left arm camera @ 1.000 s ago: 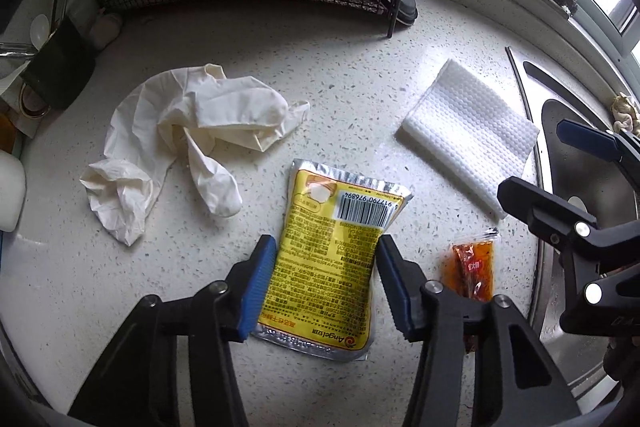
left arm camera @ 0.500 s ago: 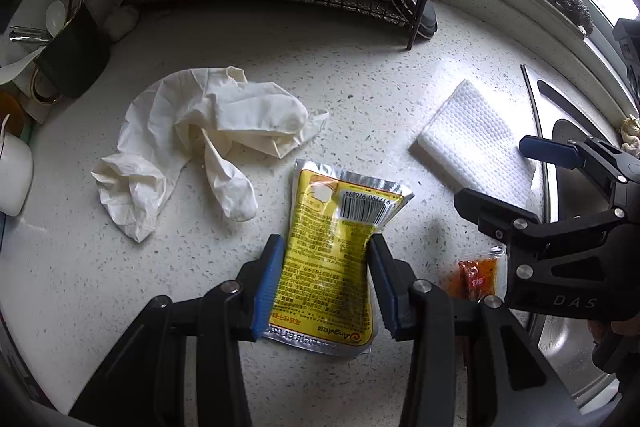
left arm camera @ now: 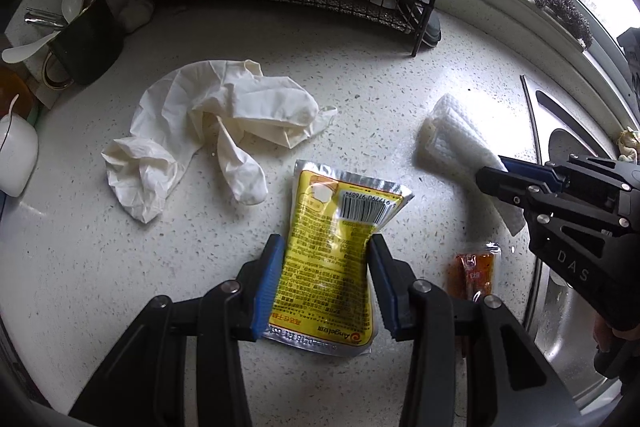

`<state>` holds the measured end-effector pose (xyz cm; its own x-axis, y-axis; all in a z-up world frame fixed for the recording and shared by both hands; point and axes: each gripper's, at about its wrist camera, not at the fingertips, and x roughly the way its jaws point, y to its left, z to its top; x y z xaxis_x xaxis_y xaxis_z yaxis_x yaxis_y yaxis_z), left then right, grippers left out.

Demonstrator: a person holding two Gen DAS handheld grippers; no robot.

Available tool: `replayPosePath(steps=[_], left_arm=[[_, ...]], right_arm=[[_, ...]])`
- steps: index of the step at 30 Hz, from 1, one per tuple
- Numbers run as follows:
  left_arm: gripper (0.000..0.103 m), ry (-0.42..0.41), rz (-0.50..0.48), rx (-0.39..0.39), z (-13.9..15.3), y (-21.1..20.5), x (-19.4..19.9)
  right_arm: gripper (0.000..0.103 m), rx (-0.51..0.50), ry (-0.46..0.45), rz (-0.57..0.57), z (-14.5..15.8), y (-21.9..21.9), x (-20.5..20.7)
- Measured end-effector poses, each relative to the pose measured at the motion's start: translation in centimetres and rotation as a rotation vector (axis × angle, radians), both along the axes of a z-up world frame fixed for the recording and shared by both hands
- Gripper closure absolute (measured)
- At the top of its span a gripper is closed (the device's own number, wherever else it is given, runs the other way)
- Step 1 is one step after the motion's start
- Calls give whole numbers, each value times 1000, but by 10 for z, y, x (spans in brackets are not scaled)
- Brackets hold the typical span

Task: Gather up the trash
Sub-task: 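Grasp the yellow snack packet with the left tool while the right tool grasps the white wipe, then carry the yellow packet and white wipe down over the red bin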

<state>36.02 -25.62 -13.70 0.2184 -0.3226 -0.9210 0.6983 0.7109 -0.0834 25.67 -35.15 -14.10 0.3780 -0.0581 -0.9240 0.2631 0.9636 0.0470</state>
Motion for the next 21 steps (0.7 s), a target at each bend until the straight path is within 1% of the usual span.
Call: replayPosePath(steps=[7,10,16,21], left_arm=[[62,-50,14,-36,28,35,-17],[62,-77,25,-38,39,53,-29],[62,-109,60,-49,58,101,-61],[62,-129,89,-56,65,143,-93]], right_arm=[[92,-13,-56,-3,32,28,-20],[92,-13,-73,2,43,44,-29],[92,-13,-102,39,59,81,-54],[92,-15,-119,65,70,119,-83]])
